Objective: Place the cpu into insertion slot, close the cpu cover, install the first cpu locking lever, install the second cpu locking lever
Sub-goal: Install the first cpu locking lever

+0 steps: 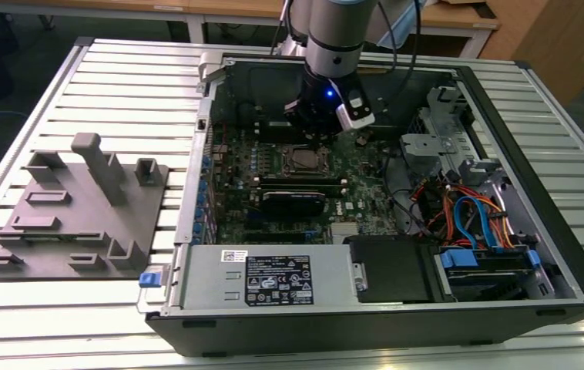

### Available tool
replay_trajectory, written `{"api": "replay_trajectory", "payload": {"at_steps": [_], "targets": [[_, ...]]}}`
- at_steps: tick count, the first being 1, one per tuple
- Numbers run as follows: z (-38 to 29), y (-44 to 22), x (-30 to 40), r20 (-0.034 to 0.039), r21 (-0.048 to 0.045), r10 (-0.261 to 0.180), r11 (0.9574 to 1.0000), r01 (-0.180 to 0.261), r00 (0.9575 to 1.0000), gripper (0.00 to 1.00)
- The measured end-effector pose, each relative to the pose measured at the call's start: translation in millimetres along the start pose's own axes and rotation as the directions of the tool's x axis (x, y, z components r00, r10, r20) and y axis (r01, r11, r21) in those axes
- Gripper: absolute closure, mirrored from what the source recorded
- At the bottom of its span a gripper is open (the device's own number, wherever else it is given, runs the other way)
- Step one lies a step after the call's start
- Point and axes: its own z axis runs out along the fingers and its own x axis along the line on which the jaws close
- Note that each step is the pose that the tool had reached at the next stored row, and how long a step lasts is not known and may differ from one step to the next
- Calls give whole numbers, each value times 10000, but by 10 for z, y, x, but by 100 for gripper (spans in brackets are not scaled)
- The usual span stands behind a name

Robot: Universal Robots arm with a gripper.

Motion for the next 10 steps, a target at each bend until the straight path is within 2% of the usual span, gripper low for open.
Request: {"api": "replay_trajectory", "payload": {"at_steps": [6,10], "targets": [[-2,0,0,3,77,-1,10000,1,10000,89],[-2,0,0,3,88,0,10000,0,10000,89]]}}
